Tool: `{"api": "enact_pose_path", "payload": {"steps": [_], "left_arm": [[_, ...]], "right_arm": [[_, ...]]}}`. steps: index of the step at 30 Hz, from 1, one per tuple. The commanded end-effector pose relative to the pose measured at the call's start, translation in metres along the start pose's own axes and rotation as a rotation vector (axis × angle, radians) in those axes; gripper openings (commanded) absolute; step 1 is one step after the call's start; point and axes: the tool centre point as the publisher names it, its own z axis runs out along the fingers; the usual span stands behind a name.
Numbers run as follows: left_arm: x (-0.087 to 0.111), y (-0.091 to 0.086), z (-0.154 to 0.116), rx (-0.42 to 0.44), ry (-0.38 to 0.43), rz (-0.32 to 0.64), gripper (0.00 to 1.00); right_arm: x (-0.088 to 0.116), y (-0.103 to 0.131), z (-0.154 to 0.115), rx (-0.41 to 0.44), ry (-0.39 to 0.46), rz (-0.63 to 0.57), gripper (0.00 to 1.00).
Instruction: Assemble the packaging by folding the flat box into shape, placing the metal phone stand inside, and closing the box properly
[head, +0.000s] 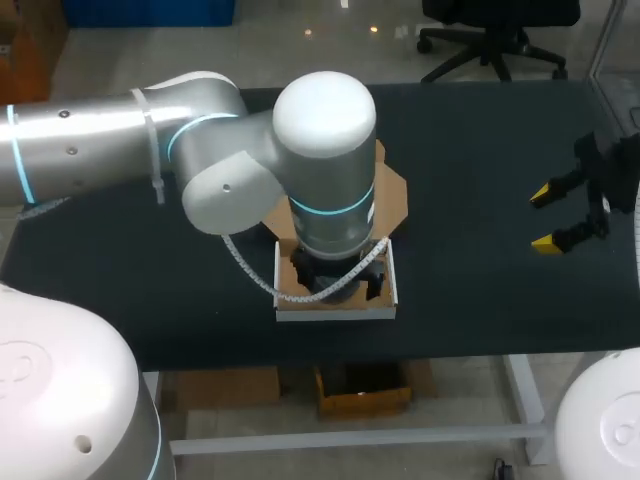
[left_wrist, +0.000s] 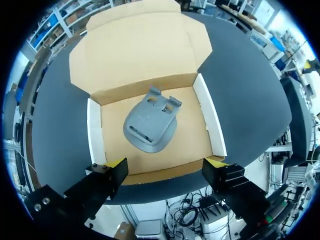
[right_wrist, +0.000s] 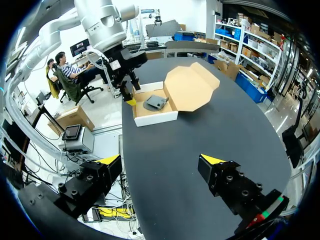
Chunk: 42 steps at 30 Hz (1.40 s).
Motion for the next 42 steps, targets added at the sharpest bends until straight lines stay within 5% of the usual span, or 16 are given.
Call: {"api": "enact_pose_path", "payload": {"steps": [1, 18, 42], "left_arm": [[-0.033, 0.003, -0.018, 0.051, 0.089, 0.04, 1.0], [-0.115, -0.031, -0.026, 0.113, 0.193, 0.273, 1.0], [-0.19, -0.073, -0.015, 0.188, 0.313, 0.485, 1.0]], "right_arm": [[0.0, 0.0, -0.001, 0.0, 0.002, 0.0, 1.0], [0.0, 0.0, -0.001, 0.0, 0.002, 0.0, 1.0], [-0.005, 0.008, 0.001, -0.006, 0.025, -0.011, 1.0]]}}
